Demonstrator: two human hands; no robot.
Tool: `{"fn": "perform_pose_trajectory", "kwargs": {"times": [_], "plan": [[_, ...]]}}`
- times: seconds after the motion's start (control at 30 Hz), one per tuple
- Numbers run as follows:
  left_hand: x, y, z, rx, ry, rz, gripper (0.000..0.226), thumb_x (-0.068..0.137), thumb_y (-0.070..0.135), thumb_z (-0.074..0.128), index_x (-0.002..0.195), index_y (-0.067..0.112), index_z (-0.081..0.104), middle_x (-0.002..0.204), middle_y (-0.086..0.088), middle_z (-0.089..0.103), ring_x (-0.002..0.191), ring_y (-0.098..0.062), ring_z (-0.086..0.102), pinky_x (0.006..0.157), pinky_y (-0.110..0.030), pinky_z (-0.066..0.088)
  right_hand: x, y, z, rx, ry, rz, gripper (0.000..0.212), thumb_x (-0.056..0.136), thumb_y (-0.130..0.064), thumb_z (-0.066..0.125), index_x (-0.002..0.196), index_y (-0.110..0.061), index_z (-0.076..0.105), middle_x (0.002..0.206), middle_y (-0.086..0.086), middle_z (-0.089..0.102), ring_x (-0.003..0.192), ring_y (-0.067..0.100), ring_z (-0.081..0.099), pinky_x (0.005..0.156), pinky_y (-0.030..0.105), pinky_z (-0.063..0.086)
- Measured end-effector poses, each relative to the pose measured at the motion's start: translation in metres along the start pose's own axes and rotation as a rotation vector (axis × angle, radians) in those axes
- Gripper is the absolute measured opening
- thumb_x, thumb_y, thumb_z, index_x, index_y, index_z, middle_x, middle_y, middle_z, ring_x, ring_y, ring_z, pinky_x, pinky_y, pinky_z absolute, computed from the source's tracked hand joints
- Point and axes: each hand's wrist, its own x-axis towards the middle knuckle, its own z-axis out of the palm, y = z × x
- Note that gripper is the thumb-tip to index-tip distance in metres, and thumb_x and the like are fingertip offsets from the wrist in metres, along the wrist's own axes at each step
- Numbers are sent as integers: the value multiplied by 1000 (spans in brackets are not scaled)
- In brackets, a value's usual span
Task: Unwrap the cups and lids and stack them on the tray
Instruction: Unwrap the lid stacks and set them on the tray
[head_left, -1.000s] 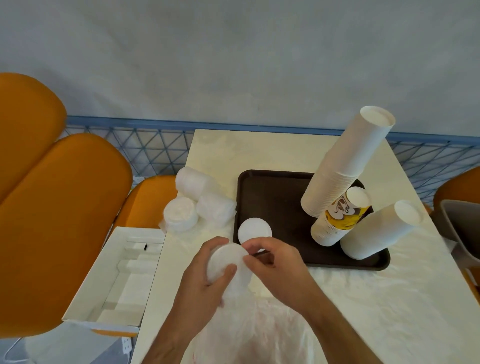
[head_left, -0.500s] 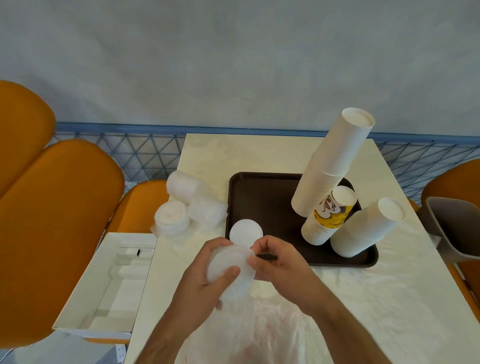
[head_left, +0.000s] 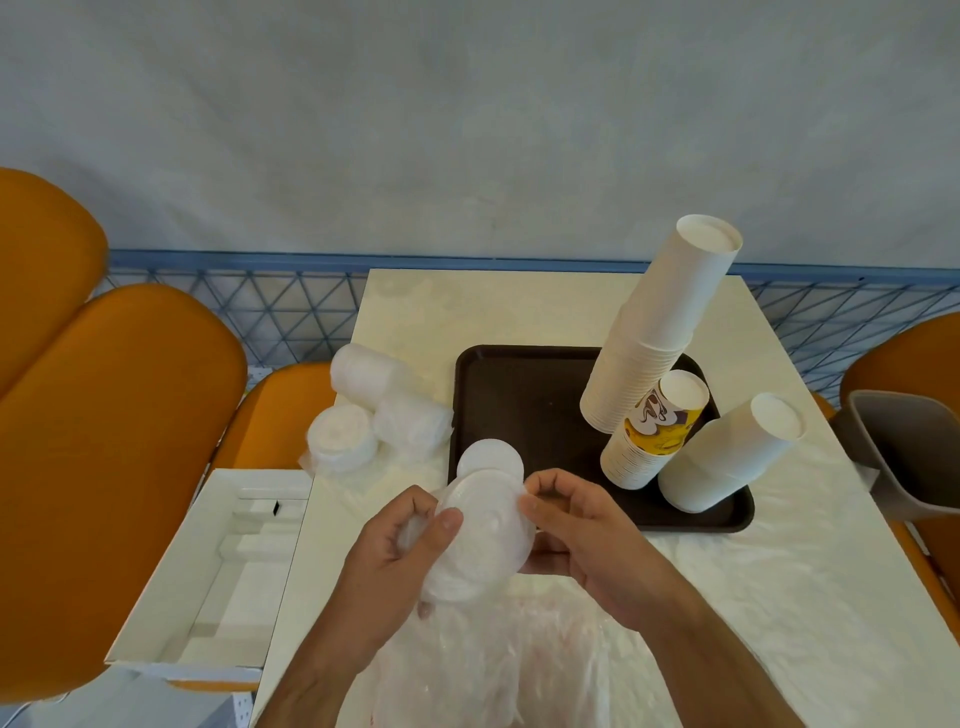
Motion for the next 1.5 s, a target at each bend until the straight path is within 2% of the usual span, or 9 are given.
{"fn": "perform_pose_trajectory", "kwargs": {"times": [0.17,0.3,0.57,0.7,0.93,1.23,1.33,1.43,1.5], "plan": [[2,-1,2,54,39,-30,43,84,58,68,76,17,56,75,-8,56,63,-20,56,43,-29,43,2,1,7,-456,46,-220,56,80,-25,85,118,-45,50,129,-23,49,106,14,66,83,31,62],[-1,2,5,64,16,-39,39,78,53,60,84,14,61,76,-10,60,60,-18,58,43,-29,45,7,16,11,-738,-42,-365,66,69,-44,90,117,-51,46,124,-38,42,117,3,53,94,23,56],[4,-3,-10,21,115,-69,19,83,41,64,82,22,65,85,-4,63,62,-13,55,43,-29,44,39,22,-1,-409,97,-258,64,65,-37,93,114,-45,54,122,-22,55,110,9,60,86,29,59],[6,-7,-19,41,172,-83,12,91,25,68,80,24,63,86,0,61,64,-10,53,45,-30,45,91,26,-14,-778,277,-262,69,67,-45,90,118,-43,43,135,-17,39,118,8,43,93,25,46],[2,-10,-21,28,181,-91,16,91,23,68,76,26,63,82,3,59,59,-10,51,44,-30,44,146,45,-11,-1202,197,-229,70,75,-45,84,131,-30,45,146,-6,37,129,19,39,102,31,45],[2,-18,-27,-7,190,-110,13,89,29,68,79,23,62,88,-6,61,64,-21,51,44,-30,43,155,59,-12,-1227,201,-242,70,71,-50,86,127,-32,48,145,-8,37,127,19,44,101,31,48],[1,-18,-27,-14,167,-100,7,91,23,68,89,26,62,89,8,61,63,-15,56,46,-32,45,155,59,-12,-1235,188,-237,71,71,-51,86,127,-33,48,145,-9,36,128,20,43,102,33,48],[2,-21,-28,-16,153,-84,30,91,16,68,108,39,59,101,23,58,77,-6,62,50,-35,52,149,52,-12,-1267,198,-218,75,70,-55,85,131,-33,46,151,-8,30,134,22,37,108,36,42],[3,-22,-28,0,166,-86,47,89,19,71,121,46,51,115,16,55,97,-14,60,54,-31,56,140,44,-8,-1197,237,-229,72,72,-52,85,131,-33,47,151,-9,31,134,20,36,109,35,41]]}}
